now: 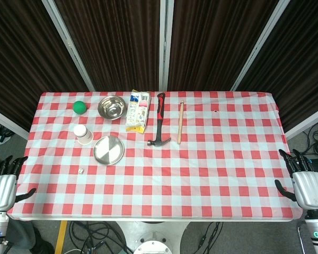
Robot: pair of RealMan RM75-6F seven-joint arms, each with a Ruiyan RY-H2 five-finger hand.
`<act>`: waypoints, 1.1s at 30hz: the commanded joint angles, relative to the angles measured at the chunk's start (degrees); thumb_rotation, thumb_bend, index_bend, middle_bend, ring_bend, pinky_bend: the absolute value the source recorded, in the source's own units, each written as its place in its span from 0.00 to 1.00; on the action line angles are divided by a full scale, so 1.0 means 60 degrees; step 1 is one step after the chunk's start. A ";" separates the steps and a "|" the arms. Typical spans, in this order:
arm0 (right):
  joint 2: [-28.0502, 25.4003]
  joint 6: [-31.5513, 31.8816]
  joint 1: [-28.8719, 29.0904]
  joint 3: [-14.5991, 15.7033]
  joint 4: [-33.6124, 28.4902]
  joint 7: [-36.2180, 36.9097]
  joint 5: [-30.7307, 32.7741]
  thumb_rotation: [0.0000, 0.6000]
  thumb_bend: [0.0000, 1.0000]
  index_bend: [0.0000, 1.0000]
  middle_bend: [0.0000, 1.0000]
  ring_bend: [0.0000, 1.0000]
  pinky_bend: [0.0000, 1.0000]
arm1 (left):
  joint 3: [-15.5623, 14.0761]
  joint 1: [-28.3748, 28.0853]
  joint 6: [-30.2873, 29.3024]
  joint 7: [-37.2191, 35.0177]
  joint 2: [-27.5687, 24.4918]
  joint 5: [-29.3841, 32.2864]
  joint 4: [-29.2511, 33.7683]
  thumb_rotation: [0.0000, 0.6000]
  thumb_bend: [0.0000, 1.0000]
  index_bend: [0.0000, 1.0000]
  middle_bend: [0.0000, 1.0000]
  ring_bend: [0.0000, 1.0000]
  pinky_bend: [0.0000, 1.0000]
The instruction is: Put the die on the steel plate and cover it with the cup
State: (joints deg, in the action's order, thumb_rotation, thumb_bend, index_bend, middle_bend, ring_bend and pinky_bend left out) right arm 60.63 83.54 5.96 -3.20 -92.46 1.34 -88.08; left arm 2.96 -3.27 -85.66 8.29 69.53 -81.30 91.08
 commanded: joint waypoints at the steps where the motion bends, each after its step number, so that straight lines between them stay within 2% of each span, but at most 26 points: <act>1: 0.0008 0.0012 -0.0007 -0.0001 -0.0006 0.0002 0.0006 1.00 0.25 0.05 0.18 0.02 0.14 | -0.0004 -0.0012 0.0028 0.0010 -0.0007 -0.0003 -0.0007 1.00 0.02 0.13 0.18 0.06 0.13; 12: -0.0085 0.0330 -0.0143 0.0022 -0.0003 0.0084 -0.0133 1.00 0.25 0.05 0.18 0.02 0.14 | 0.0042 -0.0176 0.0062 -0.0010 -0.0042 -0.0275 -0.0063 1.00 0.02 0.13 0.18 0.06 0.13; 18: -0.0205 0.0522 -0.0195 -0.0047 -0.0051 0.0057 -0.0160 1.00 0.25 0.05 0.18 0.02 0.14 | 0.0090 -0.0751 0.0586 -0.0430 -0.0103 -0.0811 -0.0231 1.00 0.02 0.14 0.18 0.06 0.13; 22: -0.0235 0.0457 -0.0145 -0.0058 -0.0083 0.0064 -0.0178 1.00 0.25 0.05 0.18 0.02 0.14 | 0.0125 -0.1355 0.1373 -0.1226 -0.0031 -0.1029 -0.0389 1.00 0.03 0.21 0.25 0.16 0.14; 25: -0.0250 0.0334 -0.0088 -0.0058 -0.0070 0.0143 -0.0153 1.00 0.25 0.05 0.18 0.02 0.14 | 0.0121 -0.1811 0.1994 -0.1575 0.0137 -0.1127 -0.0642 1.00 0.05 0.26 0.33 0.25 0.23; 30: -0.0287 0.0263 -0.0045 -0.0062 -0.0065 0.0186 -0.0150 1.00 0.25 0.05 0.19 0.02 0.14 | 0.0054 -0.2428 0.2921 -0.2028 0.0657 -0.1124 -0.1250 1.00 0.10 0.30 0.51 0.48 0.59; 31: -0.0303 0.0274 -0.0044 -0.0067 -0.0068 0.0196 -0.0156 1.00 0.25 0.05 0.19 0.02 0.14 | 0.0033 -0.2559 0.3146 -0.2202 0.0800 -0.1088 -0.1428 1.00 0.11 0.31 0.53 0.51 0.62; 33: -0.0327 0.0286 -0.0040 -0.0074 -0.0081 0.0201 -0.0165 1.00 0.25 0.05 0.19 0.02 0.14 | -0.0036 -0.2767 0.3561 -0.2388 0.1013 -0.1010 -0.1734 1.00 0.12 0.36 0.64 0.62 0.75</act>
State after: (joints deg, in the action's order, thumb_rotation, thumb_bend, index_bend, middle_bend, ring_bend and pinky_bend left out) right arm 58.68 85.24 5.71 -3.63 -92.93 2.54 -89.06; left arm 3.21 -18.25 -66.58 -4.48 73.98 -87.72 82.68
